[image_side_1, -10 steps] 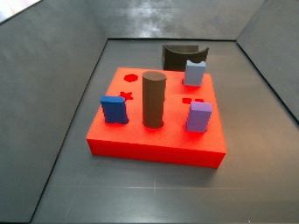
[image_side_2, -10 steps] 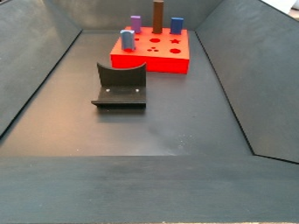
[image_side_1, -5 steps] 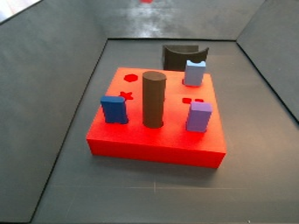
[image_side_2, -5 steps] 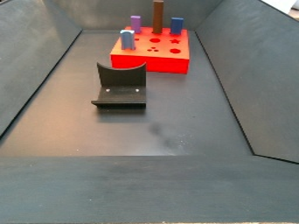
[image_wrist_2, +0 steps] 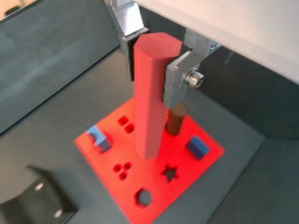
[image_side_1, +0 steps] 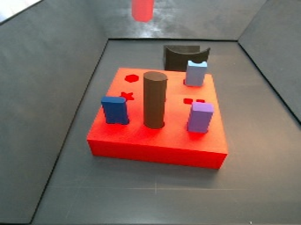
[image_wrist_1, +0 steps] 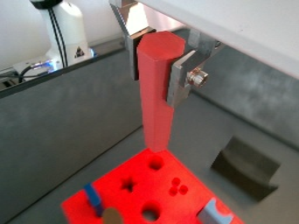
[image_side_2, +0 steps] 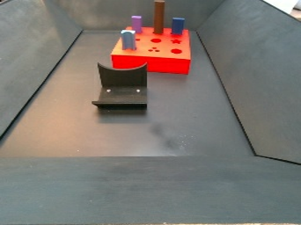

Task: Pick up the hexagon object. Move up. Place the hexagon object on the fixture. Regrasp the hexagon object. Move to above the board. Insert the hexagon object.
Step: Move to above the board, then insert the hexagon object.

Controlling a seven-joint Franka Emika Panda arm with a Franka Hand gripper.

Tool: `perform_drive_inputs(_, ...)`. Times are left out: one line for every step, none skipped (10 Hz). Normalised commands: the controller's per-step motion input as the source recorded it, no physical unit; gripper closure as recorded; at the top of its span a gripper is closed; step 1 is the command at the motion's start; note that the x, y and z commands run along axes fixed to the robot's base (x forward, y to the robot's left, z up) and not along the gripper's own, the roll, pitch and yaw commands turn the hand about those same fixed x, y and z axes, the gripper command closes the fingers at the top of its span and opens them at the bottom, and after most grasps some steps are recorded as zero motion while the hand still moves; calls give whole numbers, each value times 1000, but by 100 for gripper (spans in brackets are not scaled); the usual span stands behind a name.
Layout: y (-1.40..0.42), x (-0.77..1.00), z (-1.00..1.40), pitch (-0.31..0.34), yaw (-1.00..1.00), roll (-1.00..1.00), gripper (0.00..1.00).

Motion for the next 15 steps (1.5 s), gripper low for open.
perform_drive_inputs(22,-55,-6,-79,-58,-550,100)
perform_drive_inputs(8,-34,-1,-45,-29,-310,100)
perform_drive_inputs(11,-21,-3,-28,-22,-205,100)
perform_drive_inputs(0,-43,0,-4,0,0,100)
perform_drive_inputs(0,0,-14,13,-131,0,100)
perform_drive_inputs(229,-74,-94,0,-546,-14,100)
perform_drive_inputs(406,0,-160,46,-526,-17,100)
perform_drive_inputs(543,0,-154,80,-386,-24,100)
perform_drive_inputs(611,0,-131,81,-286,-59,100)
perform_drive_inputs(654,0,-126,91,-209,-97,100)
perform_drive_inputs(623,0,-206,51,-226,-131,100)
perform_drive_inputs(371,0,-289,-94,-386,-219,100)
perform_drive_inputs(163,0,-371,-274,-554,-213,100)
perform_drive_inputs(0,0,-466,-251,-857,-146,100)
perform_drive_inputs(0,0,-440,-254,-851,-134,100)
